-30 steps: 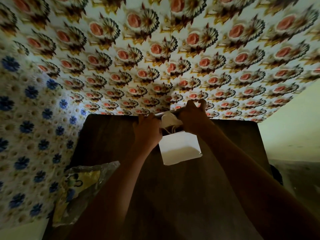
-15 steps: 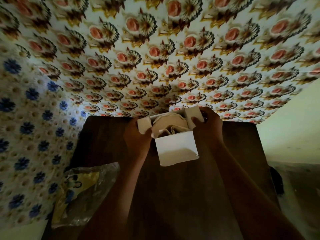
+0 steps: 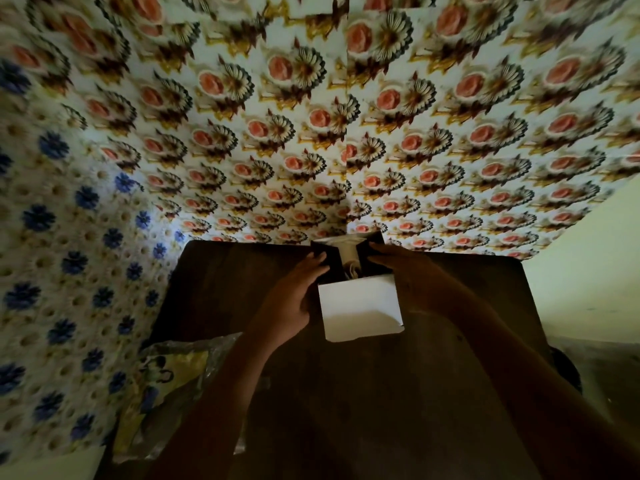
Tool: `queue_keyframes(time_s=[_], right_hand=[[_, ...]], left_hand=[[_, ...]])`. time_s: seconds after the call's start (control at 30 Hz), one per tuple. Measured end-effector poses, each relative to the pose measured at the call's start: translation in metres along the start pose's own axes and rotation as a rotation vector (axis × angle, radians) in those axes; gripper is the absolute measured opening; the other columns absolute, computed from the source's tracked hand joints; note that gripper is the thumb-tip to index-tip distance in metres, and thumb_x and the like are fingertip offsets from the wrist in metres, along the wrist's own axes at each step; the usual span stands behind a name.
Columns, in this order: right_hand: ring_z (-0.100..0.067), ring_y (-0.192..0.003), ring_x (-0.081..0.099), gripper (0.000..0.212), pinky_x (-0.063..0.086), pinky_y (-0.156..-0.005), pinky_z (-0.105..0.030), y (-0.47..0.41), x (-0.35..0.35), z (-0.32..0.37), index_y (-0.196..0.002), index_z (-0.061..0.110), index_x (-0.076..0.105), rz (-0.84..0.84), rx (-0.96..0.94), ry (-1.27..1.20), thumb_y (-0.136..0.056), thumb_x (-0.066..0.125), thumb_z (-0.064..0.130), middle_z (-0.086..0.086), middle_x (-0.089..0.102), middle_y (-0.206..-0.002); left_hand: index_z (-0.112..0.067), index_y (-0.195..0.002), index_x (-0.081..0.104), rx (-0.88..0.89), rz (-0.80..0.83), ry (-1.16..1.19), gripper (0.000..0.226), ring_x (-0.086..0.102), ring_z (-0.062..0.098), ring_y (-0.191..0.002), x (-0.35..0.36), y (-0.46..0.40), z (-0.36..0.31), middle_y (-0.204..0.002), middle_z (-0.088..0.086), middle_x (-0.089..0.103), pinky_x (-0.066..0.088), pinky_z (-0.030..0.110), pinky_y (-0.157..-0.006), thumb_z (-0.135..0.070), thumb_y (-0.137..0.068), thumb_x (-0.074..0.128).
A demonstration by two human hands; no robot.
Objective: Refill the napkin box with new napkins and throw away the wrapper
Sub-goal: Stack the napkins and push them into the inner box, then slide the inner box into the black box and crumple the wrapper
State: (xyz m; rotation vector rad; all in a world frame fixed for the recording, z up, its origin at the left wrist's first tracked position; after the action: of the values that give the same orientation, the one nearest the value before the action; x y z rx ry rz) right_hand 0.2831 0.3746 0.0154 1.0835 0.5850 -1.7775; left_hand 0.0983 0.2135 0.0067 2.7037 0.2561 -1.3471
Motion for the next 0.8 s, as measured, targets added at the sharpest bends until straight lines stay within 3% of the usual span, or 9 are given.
queue_keyframes(time_s=[0.07, 0.2, 0.33, 0.37, 0.47, 0.57, 0.63, 0.7, 0.8], right_hand=[[-0.007, -0.146, 0.011, 0.097, 0.020, -0.116, -0.031, 0.000, 0.005, -0.006, -0.154, 0.030, 0.028, 0.071, -0.037, 0.119, -0.076, 0.084, 0.023, 0.013, 0.013, -0.163], [-0.013, -0.148, 0.015, 0.093, 0.032, -0.116, -0.036, 0.004, 0.005, -0.008, -0.152, 0.036, 0.031, 0.081, -0.058, 0.084, -0.076, 0.082, 0.020, 0.015, 0.015, -0.161], [-0.013, -0.126, 0.054, 0.060, 0.048, -0.085, -0.005, 0.010, -0.007, 0.001, -0.141, 0.021, 0.046, 0.028, 0.140, -0.395, -0.088, 0.073, 0.025, 0.023, 0.054, -0.122], [-0.013, -0.122, 0.058, 0.059, 0.052, -0.086, -0.008, 0.009, -0.007, 0.006, -0.142, 0.022, 0.044, 0.011, 0.153, -0.477, -0.090, 0.071, 0.025, 0.022, 0.057, -0.118], [-0.019, -0.111, 0.067, 0.077, 0.059, -0.090, -0.041, 0.001, -0.010, 0.009, -0.146, 0.045, 0.024, -0.122, 0.178, -0.646, -0.091, 0.070, 0.016, -0.001, 0.065, -0.125], [-0.025, -0.105, 0.070, 0.094, 0.061, -0.084, -0.044, -0.005, -0.012, 0.011, -0.137, 0.066, 0.017, -0.200, 0.214, -0.718, -0.090, 0.067, 0.002, -0.010, 0.069, -0.119], [-0.028, -0.107, 0.069, 0.082, 0.062, -0.082, -0.042, -0.009, -0.010, 0.008, -0.140, 0.055, 0.025, -0.191, 0.223, -0.628, -0.091, 0.065, 0.003, -0.011, 0.067, -0.120], [-0.024, -0.108, 0.067, 0.070, 0.062, -0.075, -0.031, -0.012, -0.011, 0.006, -0.139, 0.042, 0.033, -0.192, 0.228, -0.576, -0.091, 0.065, 0.003, -0.007, 0.064, -0.123], [-0.016, -0.103, 0.064, 0.066, 0.057, -0.060, -0.014, -0.017, -0.013, 0.003, -0.138, 0.028, 0.040, -0.204, 0.252, -0.607, -0.087, 0.067, -0.005, -0.002, 0.059, -0.123]], left_hand=[[-0.028, -0.155, 0.033, -0.008, 0.014, 0.022, 0.083, 0.008, 0.002, -0.155, 0.001, -0.003, -0.002, -0.166, -0.016, 0.017, 0.028, 0.035, -0.125, 0.004, -0.086, 0.069], [-0.038, -0.150, 0.041, -0.095, -0.065, 0.266, 0.077, 0.028, -0.007, -0.145, -0.007, 0.001, -0.007, -0.158, -0.019, 0.033, 0.034, 0.022, -0.117, -0.003, -0.088, 0.071], [-0.026, -0.142, 0.051, -0.181, -0.239, 0.645, 0.060, 0.056, -0.010, -0.123, -0.016, 0.002, -0.008, -0.134, -0.016, 0.061, 0.044, 0.014, -0.108, -0.008, -0.089, 0.072], [-0.026, -0.143, 0.050, -0.190, -0.282, 0.635, 0.060, 0.059, -0.009, -0.119, -0.018, 0.000, -0.009, -0.132, -0.014, 0.063, 0.047, 0.011, -0.103, -0.010, -0.090, 0.072], [-0.033, -0.149, 0.039, -0.159, -0.322, 0.491, 0.063, 0.054, -0.012, -0.119, -0.024, -0.008, -0.017, -0.140, -0.021, 0.052, 0.048, 0.005, -0.091, -0.024, -0.094, 0.068], [-0.040, -0.148, 0.038, -0.099, -0.314, 0.414, 0.056, 0.052, 0.008, -0.131, -0.026, -0.018, -0.019, -0.154, -0.013, 0.042, 0.050, 0.022, -0.100, -0.026, -0.099, 0.061], [-0.035, -0.139, 0.052, -0.050, -0.308, 0.336, 0.041, 0.059, 0.011, -0.125, -0.027, -0.023, -0.021, -0.148, -0.009, 0.050, 0.054, 0.030, -0.102, -0.024, -0.100, 0.059], [-0.022, -0.127, 0.064, -0.046, -0.336, 0.247, 0.027, 0.062, 0.011, -0.120, -0.029, -0.027, -0.023, -0.143, -0.007, 0.053, 0.054, 0.019, -0.096, -0.018, -0.100, 0.059], [-0.019, -0.141, 0.053, -0.132, -0.370, 0.265, 0.042, 0.064, 0.007, -0.115, -0.030, -0.031, -0.021, -0.145, -0.002, 0.055, 0.055, 0.012, -0.087, -0.017, -0.100, 0.060]])
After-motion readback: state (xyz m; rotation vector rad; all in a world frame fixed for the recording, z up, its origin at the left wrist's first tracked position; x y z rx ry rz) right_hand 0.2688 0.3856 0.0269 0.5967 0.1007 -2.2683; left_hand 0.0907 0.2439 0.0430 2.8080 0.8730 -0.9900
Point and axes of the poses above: each hand's wrist, its own y-axis away from the middle knuckle, its own x-axis out of the palm, z = x × y, the point moved 5 cm from there along -y, towards the middle knuckle
